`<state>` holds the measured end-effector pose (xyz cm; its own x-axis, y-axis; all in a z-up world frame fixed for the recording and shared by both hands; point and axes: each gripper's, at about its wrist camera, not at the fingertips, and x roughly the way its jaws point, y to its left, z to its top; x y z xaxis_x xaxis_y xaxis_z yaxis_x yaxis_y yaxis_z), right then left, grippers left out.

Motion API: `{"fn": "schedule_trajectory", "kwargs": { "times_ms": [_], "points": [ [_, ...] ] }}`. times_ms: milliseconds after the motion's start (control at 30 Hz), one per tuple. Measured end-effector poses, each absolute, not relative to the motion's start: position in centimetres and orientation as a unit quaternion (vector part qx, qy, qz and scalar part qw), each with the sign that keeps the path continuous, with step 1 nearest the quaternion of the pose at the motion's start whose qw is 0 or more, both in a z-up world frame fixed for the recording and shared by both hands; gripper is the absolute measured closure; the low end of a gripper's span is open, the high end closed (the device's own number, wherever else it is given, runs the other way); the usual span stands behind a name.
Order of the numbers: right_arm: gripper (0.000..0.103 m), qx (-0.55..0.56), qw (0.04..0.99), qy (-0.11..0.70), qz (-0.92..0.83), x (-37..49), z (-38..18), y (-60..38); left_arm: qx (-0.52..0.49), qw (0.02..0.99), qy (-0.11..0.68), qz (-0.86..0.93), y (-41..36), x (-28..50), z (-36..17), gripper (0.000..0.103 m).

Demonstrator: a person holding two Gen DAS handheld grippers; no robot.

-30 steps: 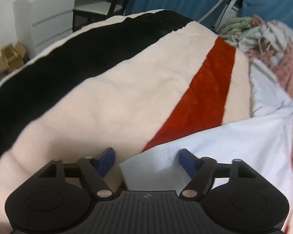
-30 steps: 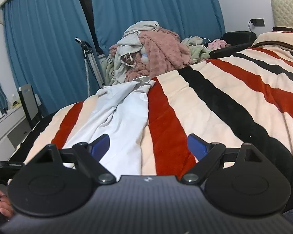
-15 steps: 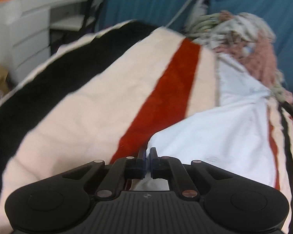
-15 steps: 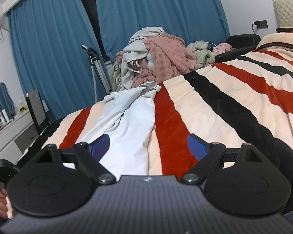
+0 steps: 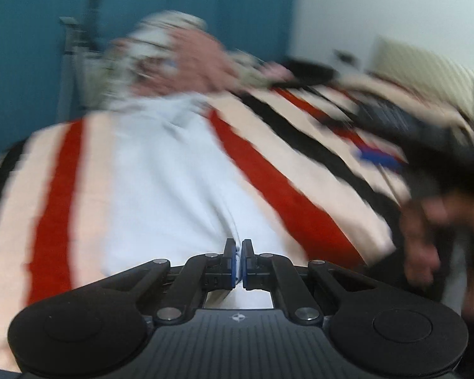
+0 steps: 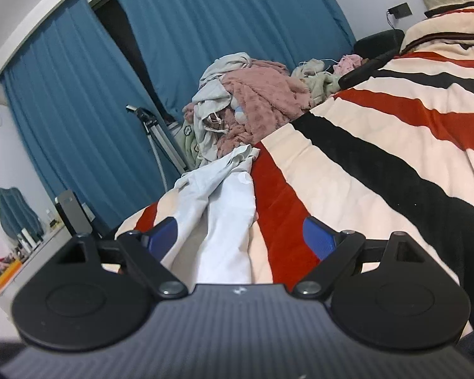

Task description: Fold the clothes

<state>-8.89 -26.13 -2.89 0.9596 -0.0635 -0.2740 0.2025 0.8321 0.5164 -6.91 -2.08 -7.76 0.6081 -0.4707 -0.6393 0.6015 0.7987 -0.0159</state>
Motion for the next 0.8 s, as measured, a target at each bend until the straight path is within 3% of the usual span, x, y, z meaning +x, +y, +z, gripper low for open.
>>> {"fn": "schedule_trajectory", "kwargs": {
  "times_ms": [167,300,367,500,533,633,767,800],
  "points": [
    [0.015,0.258,0.954,0.141,-0.064,-8.6,-3.2,-25.4,0.097,0.864,0.369,-0.328,-3.0,-6.3,-10.6,0.097],
    [0.015,0.244,0.955,0.161,-0.059,-7.7,-3.3,-24.7,0.042,0.867,0.382,-0.318,-0.4,-5.6,-9.8,0.077],
    [0.015,0.269,0.944,0.191,-0.031,-7.0,-4.0,-25.1,0.005,0.859,0.406,-0.312,1.1,-4.3,-9.5,0.074],
    [0.016,0.367,0.885,0.285,0.025,-5.3,-6.8,-26.3,-0.084,0.860,0.422,-0.274,5.3,-1.0,-8.6,0.043],
    [0.017,0.390,0.869,0.305,0.028,-5.0,-7.6,-26.6,-0.100,0.864,0.421,-0.257,6.2,0.0,-8.3,0.040],
    [0.029,0.435,0.828,0.353,0.027,-4.1,-9.5,-26.9,-0.152,0.867,0.427,-0.207,8.4,3.5,-8.7,0.035],
    [0.034,0.436,0.813,0.386,0.013,-3.5,-10.2,-26.5,-0.211,0.842,0.471,-0.158,9.8,7.1,-11.5,0.034],
    [0.041,0.436,0.809,0.395,0.008,-3.3,-10.4,-26.4,-0.221,0.834,0.482,-0.149,10.0,7.9,-12.2,0.036]
  ]
}}
